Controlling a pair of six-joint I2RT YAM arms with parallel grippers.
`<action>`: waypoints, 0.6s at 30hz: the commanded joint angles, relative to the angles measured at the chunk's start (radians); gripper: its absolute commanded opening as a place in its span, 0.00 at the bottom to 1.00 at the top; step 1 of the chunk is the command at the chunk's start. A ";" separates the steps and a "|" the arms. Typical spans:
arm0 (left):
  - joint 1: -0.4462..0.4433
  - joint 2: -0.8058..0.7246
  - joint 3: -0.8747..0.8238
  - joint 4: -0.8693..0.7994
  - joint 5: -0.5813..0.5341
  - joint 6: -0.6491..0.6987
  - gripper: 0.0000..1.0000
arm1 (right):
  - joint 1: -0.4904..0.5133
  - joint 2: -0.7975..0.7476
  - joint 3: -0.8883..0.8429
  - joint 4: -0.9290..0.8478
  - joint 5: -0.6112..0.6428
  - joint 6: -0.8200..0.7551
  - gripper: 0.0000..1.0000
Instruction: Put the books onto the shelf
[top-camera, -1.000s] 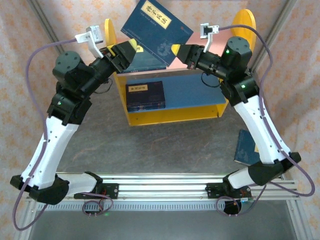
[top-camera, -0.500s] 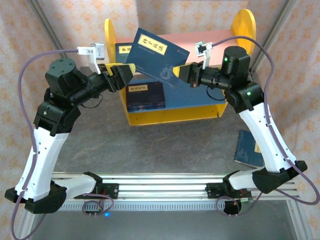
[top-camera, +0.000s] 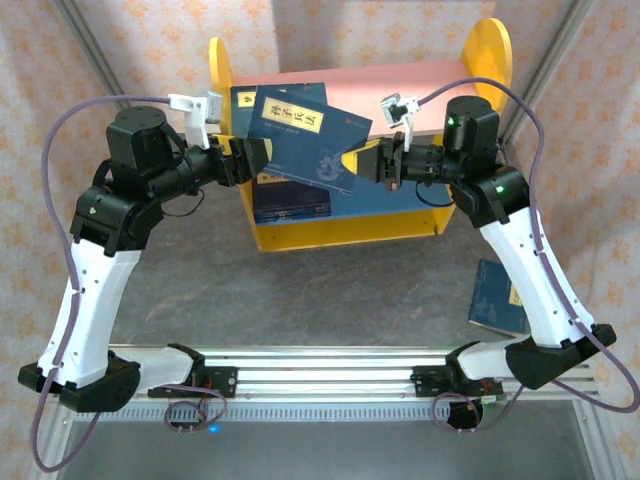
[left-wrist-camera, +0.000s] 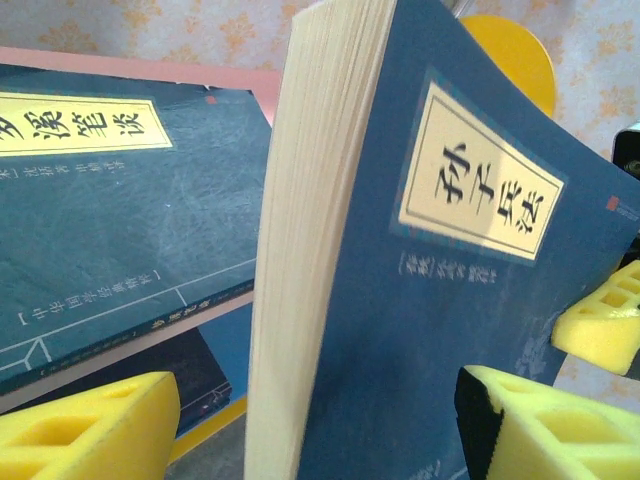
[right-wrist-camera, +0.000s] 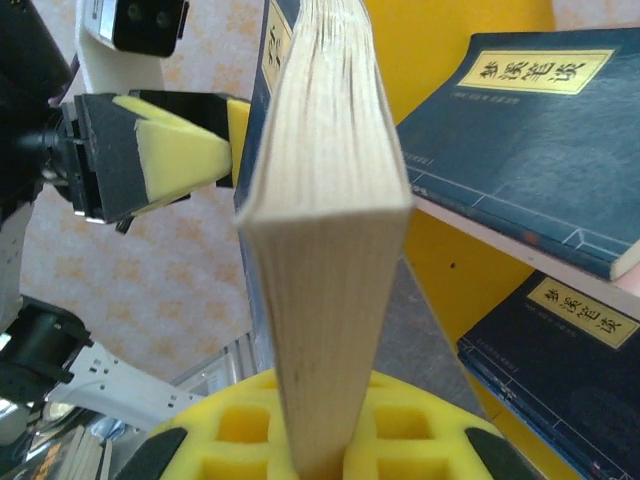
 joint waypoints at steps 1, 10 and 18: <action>0.015 -0.003 0.037 -0.048 0.003 0.048 0.73 | -0.003 -0.036 0.020 -0.004 -0.065 -0.045 0.01; 0.016 -0.001 0.018 -0.008 0.201 0.055 0.69 | -0.003 0.028 0.058 -0.025 -0.167 -0.063 0.01; 0.016 -0.009 -0.016 0.030 0.227 0.055 0.25 | -0.002 0.068 0.081 -0.009 -0.136 -0.023 0.04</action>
